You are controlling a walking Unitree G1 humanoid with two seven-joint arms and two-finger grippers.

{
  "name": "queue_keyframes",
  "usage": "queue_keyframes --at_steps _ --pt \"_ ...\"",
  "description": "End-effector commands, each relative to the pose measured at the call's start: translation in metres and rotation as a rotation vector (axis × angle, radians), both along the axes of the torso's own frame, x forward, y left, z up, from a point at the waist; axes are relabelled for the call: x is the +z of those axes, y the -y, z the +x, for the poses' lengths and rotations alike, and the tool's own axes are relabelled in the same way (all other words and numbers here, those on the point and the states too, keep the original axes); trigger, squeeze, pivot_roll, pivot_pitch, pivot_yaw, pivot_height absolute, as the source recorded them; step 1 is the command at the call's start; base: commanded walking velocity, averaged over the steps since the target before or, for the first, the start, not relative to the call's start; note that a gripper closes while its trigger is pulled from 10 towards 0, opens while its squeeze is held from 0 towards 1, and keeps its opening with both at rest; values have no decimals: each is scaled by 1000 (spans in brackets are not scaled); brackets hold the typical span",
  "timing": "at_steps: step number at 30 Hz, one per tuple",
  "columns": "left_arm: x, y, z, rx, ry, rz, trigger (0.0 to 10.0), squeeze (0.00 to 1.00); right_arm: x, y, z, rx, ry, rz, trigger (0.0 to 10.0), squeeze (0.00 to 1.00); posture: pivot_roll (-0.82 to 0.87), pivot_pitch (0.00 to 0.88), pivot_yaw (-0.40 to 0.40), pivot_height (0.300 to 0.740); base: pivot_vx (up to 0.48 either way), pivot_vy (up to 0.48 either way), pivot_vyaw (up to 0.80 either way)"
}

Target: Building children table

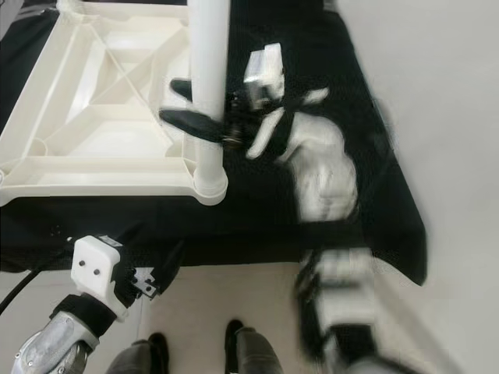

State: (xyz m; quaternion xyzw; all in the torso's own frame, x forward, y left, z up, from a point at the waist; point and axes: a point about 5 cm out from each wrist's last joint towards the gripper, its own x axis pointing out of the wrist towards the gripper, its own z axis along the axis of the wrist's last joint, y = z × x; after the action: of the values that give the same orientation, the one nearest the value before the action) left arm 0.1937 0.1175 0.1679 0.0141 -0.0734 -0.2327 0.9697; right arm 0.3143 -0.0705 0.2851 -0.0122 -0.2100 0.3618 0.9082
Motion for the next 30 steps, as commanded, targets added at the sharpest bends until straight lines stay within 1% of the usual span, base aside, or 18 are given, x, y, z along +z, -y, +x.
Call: queue_keyframes --at_steps 1,2,3,9,10,15,16,17,18,20,22,23,24,25,26,27,28,30 --pt "-4 0 -2 3 -16 -3 10000 0 -45 14 3 -297 -225 -73 0 0 4 280 -106 740 0 0 0" --pt "-4 -1 -1 3 -14 -4 10000 0 -57 5 -12 -354 -239 -99 0 0 5 277 -103 740 0 0 0" --pt "-4 0 0 0 -12 -3 10000 0 -64 -9 -22 -310 -257 -111 0 0 10 270 -101 740 0 0 0" --pt "-6 1 5 -3 -5 -2 10000 0 -56 -24 -14 -203 -215 -118 0 0 -3 249 -100 740 0 0 0" --pt "-6 1 6 -2 -3 -2 10000 0 -52 -25 -11 -196 -197 -117 10000 0 -6 246 -101 740 0 0 0" --pt "-6 1 9 2 3 -2 10000 0 -39 -23 -5 -203 -181 -82 10000 0 1 246 -102 740 0 0 0" --pt "-5 1 9 4 5 -2 10000 0 -31 -26 -3 -104 -168 -51 10000 1000 5 248 -102 740 0 0 0" --pt "-5 1 9 4 5 -2 10000 0 -31 -26 -3 -104 -168 -51 10000 1000 5 248 -102 740 0 0 0" --pt "-5 1 9 6 9 -2 10000 0 -14 -27 -4 86 -116 -33 10000 1000 7 250 -100 740 0 0 0" --pt "-5 1 9 7 10 -2 10000 0 -9 -26 -3 127 -94 -41 10000 1000 7 250 -100 740 0 0 0" --pt "-4 0 8 6 11 -3 10000 0 3 -15 6 297 -33 -93 10000 1000 19 258 -99 740 0 0 0" --pt "-4 0 8 6 11 -3 10000 0 3 -15 6 297 -33 -93 10000 1000 19 258 -99 740 0 0 0" --pt "-4 0 6 6 11 -3 10000 0 13 -5 16 417 -3 -124 10000 1000 31 266 -94 740 0 0 0" --pt "-3 -1 6 6 10 -2 10000 0 15 -2 19 449 -2 -129 10000 1000 31 266 -94 740 0 0 0" --pt "-3 -1 5 7 8 -2 10000 0 16 1 23 514 -1 -150 10000 616 49 282 -82 740 0 0 0" --pt "-3 -1 5 7 8 -2 10000 0 16 1 23 514 -1 -150 10000 616 49 282 -82 740 0 0 0" --pt "-3 -2 4 8 8 -1 10000 0 16 2 24 558 2 -165 10000 0 57 285 -80 740 0 0 0" --pt "-2 -3 2 7 5 2 10000 0 15 3 29 575 -7 -185 10000 0 81 290 -75 740 0 0 0"
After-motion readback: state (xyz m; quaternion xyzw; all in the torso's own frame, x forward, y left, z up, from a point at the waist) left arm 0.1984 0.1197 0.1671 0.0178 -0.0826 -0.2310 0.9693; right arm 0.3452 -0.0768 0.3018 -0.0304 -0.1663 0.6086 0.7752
